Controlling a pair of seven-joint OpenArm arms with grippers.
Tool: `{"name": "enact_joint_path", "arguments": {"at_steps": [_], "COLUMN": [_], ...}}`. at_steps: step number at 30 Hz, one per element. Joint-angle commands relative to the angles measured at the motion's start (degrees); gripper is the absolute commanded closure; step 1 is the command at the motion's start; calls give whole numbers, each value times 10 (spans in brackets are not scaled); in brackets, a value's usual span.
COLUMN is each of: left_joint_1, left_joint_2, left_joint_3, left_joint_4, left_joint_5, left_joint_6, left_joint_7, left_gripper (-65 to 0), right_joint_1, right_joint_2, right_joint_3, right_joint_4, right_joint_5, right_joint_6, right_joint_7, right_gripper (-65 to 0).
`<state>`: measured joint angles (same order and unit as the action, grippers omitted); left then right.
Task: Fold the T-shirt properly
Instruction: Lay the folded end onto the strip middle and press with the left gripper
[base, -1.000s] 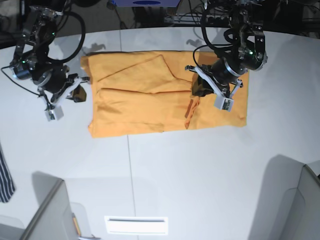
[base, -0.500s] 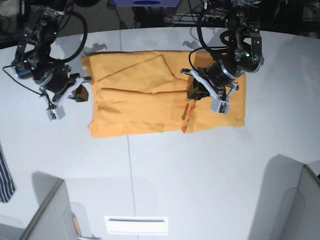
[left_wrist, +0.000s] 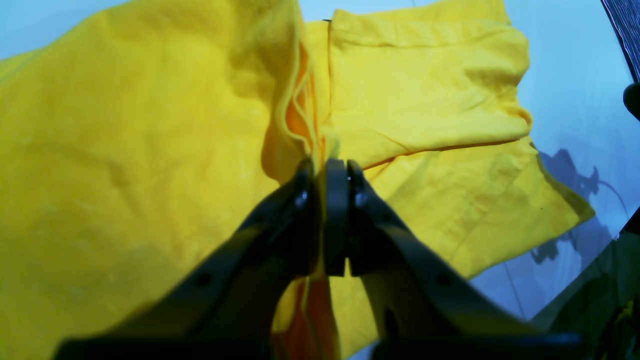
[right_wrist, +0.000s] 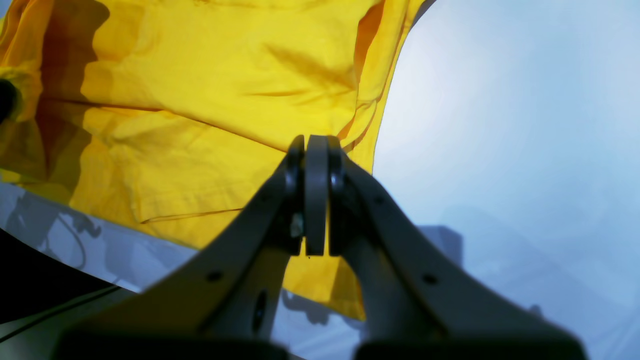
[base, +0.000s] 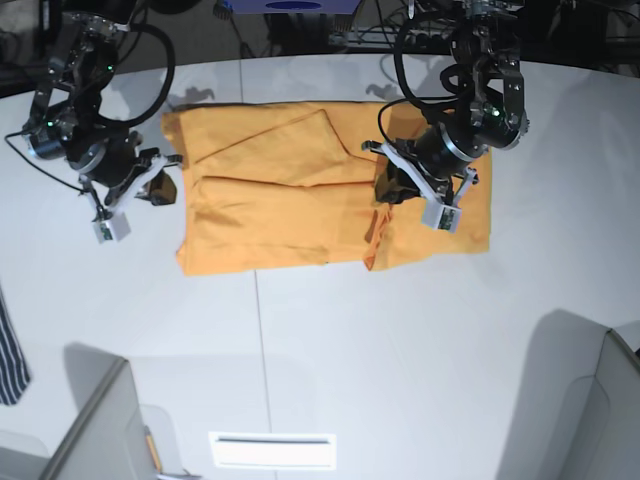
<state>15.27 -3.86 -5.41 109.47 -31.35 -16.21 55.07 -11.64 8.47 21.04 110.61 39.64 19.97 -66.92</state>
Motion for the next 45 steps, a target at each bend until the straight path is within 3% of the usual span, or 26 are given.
{"name": "enact_joint_path", "arguments": {"at_steps": [1,9,31,36,38,41,45], "left_joint_1": [-4,-5,-8,-9,-18,-26,-21], "left_joint_2": [-1,-2,-1,1,8,14,15], "left_joint_3": [0,17,18,25,26,51,77], "left_joint_4": [9,13,10,9,8,-7,-7], "left_joint_5": [-9,-9,-9,-9,-9,-10,-11], "left_joint_6": [1,2,2,2,2,2,2], "left_joint_7": [-9,29,29,29,29,29,29], "left_gripper": [0,0,-10,-385,-489,-555,-555], "right_joint_1": [7,7,4,4,4,4,5], "right_joint_2": [5,5,5,5,5,5,5], "right_joint_3": [2,4,4,4,3,3,4], "right_joint_4": [9,9,9,9,9,9,9], "right_joint_5": [8,7,8,8,8,8,8], "right_joint_6": [-1,-1,-1,-1,-1,-1,-1], "right_joint_7": [9,9,9,9,9,9,9], "right_gripper": [0,0,0,0,0,0,0]}}
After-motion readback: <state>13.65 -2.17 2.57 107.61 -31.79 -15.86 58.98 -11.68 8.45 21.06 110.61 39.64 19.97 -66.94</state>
